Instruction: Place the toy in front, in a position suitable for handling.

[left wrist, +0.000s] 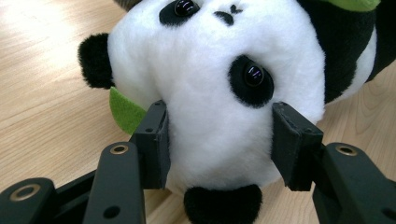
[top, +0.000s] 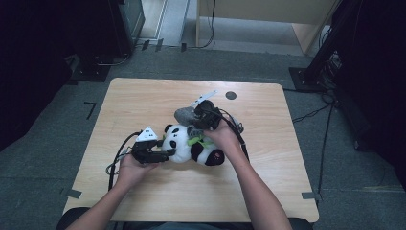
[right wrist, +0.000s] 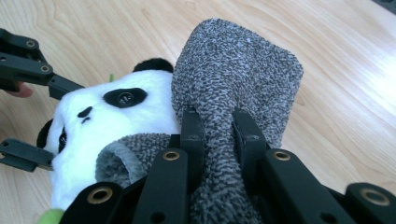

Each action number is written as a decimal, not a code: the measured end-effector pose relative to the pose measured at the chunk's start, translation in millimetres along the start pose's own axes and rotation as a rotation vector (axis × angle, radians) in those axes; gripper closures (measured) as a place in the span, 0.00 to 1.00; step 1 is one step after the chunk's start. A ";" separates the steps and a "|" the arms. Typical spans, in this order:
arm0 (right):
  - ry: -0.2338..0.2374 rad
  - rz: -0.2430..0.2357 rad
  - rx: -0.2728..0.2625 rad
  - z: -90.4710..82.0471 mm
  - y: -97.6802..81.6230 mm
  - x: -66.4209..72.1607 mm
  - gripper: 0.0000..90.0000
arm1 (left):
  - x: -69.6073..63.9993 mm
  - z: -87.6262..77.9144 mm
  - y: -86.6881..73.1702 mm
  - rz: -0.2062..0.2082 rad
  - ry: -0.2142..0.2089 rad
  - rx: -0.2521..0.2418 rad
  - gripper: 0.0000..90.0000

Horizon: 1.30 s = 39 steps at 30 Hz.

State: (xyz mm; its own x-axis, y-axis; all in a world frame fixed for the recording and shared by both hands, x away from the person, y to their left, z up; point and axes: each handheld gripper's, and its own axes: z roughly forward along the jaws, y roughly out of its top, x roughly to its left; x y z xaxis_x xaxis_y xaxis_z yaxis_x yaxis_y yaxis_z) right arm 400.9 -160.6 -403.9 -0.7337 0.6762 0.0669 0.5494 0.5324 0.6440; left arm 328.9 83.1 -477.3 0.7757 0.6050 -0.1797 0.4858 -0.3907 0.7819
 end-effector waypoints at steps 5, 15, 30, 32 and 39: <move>-0.007 0.033 -0.023 -8.9 -3.5 -11.2 0.87 | 0.4 -0.3 0.1 0.001 0.000 0.003 0.52; -0.075 0.147 -0.026 -37.5 -25.6 -48.9 0.87 | 0.6 0.0 0.3 -0.001 0.001 0.003 0.52; -0.187 0.156 -0.158 -80.3 -20.5 -61.2 0.87 | -0.3 0.2 1.4 -0.006 0.007 0.005 0.52; -0.174 0.148 -0.174 -81.7 -16.1 -57.2 0.87 | -0.6 0.4 1.9 -0.008 0.010 0.004 0.52; -0.026 0.086 -0.235 -63.7 15.5 -15.7 0.87 | -0.8 0.4 2.8 -0.003 0.010 0.005 0.53</move>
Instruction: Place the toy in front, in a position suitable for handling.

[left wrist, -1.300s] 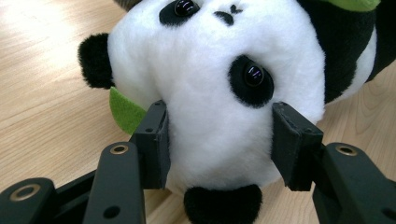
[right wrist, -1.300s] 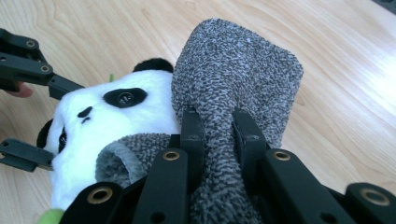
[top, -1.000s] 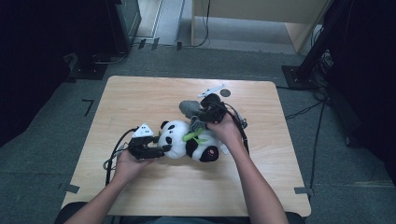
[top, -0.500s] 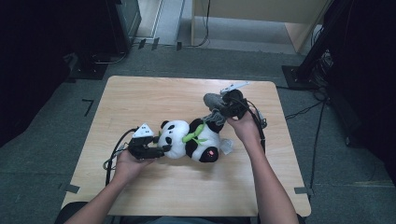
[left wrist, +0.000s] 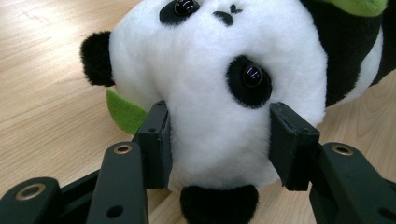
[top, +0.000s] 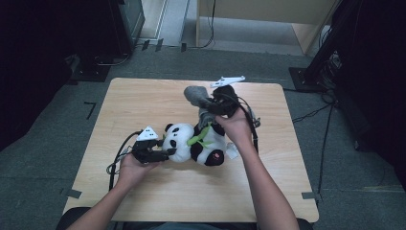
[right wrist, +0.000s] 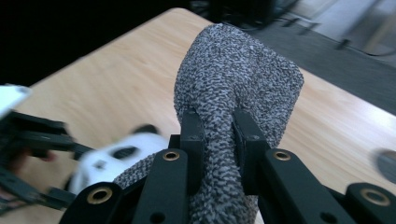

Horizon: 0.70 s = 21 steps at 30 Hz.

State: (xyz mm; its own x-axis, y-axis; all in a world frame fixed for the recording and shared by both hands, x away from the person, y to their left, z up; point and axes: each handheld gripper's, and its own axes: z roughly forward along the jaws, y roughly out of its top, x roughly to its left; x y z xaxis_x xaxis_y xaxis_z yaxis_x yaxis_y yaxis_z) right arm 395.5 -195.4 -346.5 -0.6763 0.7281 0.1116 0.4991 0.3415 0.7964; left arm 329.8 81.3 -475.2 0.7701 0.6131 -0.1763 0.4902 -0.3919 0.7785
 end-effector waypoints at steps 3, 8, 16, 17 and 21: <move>0.058 -0.018 0.013 17.7 4.0 18.0 0.87 | 0.5 0.2 0.6 -0.003 -0.003 0.001 0.53; 0.139 -0.033 0.067 49.7 3.4 42.1 0.87 | 0.9 -0.2 0.7 0.001 -0.005 0.007 0.53; 0.123 -0.024 0.181 77.7 -20.3 37.9 0.87 | 2.1 0.1 0.4 -0.005 -0.002 0.008 0.54; 0.123 -0.024 0.181 77.7 -20.3 37.9 0.87 | 2.1 0.3 0.5 -0.005 -0.002 0.006 0.54; 0.027 0.003 0.230 64.9 -28.9 12.2 0.87 | 2.2 0.3 0.4 -0.005 -0.003 0.005 0.54</move>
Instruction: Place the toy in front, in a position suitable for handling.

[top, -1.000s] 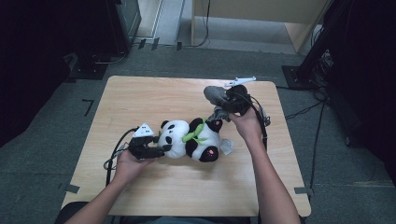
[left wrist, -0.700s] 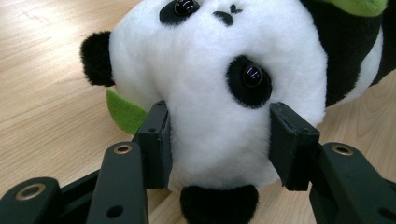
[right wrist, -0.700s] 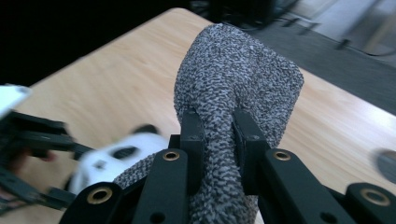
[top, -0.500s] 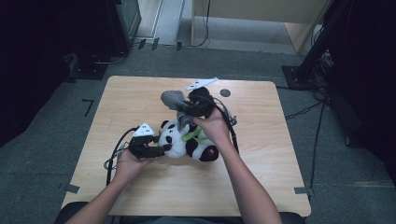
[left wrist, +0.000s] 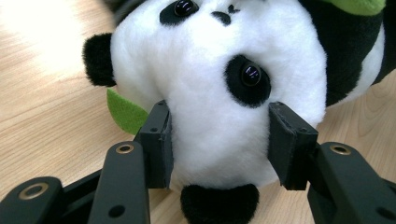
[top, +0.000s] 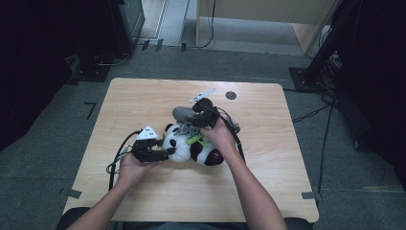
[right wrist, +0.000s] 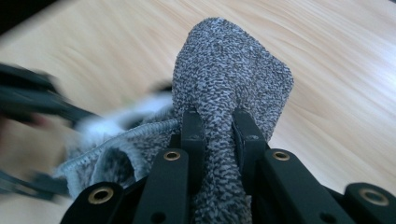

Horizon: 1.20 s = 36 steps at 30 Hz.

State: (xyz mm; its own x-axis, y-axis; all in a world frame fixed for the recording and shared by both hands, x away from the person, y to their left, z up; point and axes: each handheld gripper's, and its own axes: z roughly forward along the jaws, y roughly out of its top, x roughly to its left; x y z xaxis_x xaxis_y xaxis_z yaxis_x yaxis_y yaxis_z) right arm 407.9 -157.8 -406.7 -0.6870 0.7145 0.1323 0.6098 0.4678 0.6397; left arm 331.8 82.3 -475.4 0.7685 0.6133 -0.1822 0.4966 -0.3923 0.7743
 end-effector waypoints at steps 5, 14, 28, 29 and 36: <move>0.025 0.053 -0.049 -15.9 -16.5 -22.1 0.88 | -1.4 1.9 0.6 0.005 -0.003 -0.006 0.55; -0.067 0.097 -0.063 -49.7 -30.6 -51.3 0.88 | 0.5 2.2 0.8 -0.005 -0.010 0.001 0.56; -0.109 0.145 -0.239 -99.2 -40.9 -69.5 0.88 | 2.9 10.5 8.5 -0.021 0.011 -0.021 0.59; -0.100 0.138 -0.251 -100.3 -38.0 -66.0 0.88 | 3.3 12.0 9.9 -0.024 0.013 -0.022 0.59; -0.022 0.066 -0.301 -92.7 -15.5 -33.7 0.88 | 8.0 17.9 14.6 -0.028 0.006 -0.033 0.58</move>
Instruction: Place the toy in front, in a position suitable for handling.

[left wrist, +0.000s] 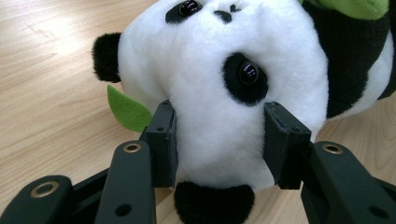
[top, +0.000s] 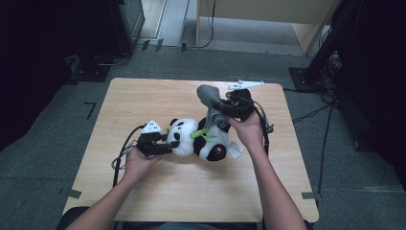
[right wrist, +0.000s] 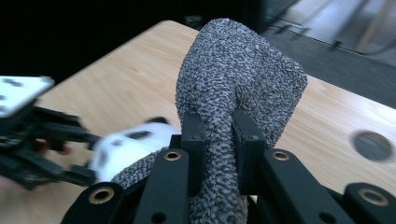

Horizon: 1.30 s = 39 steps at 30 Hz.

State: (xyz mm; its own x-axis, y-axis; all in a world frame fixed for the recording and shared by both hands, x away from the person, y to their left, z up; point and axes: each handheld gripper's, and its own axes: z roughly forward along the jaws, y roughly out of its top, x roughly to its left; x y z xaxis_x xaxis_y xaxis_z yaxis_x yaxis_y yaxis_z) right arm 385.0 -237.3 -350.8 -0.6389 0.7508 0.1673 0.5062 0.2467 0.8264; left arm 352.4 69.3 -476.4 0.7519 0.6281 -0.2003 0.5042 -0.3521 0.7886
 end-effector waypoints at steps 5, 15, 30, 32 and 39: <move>0.087 -0.041 0.002 21.8 5.0 31.4 0.88 | 2.7 0.8 0.0 -0.005 -0.019 -0.008 0.57; 0.192 -0.046 0.026 52.7 4.3 61.7 0.88 | 2.2 -0.1 -0.1 -0.002 -0.021 -0.008 0.56; 0.151 -0.056 0.141 72.2 -26.6 49.3 0.88 | 2.0 -0.6 -0.4 0.000 -0.019 -0.003 0.56; 0.135 -0.047 0.147 69.0 -27.0 44.7 0.88 | 2.4 -0.7 -0.5 0.001 -0.019 -0.001 0.56; 0.099 0.002 0.162 56.6 -36.8 21.6 0.88 | 2.9 -0.8 -0.8 0.002 -0.025 -0.002 0.56</move>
State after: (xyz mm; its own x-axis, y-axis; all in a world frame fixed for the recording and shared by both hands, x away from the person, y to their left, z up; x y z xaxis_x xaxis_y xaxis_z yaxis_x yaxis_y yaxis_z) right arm 385.3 -195.5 -408.1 -0.6876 0.6895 0.2277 0.5892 0.3466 0.7299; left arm 353.8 71.9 -477.2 0.7632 0.6100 -0.2130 0.5019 -0.3522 0.7900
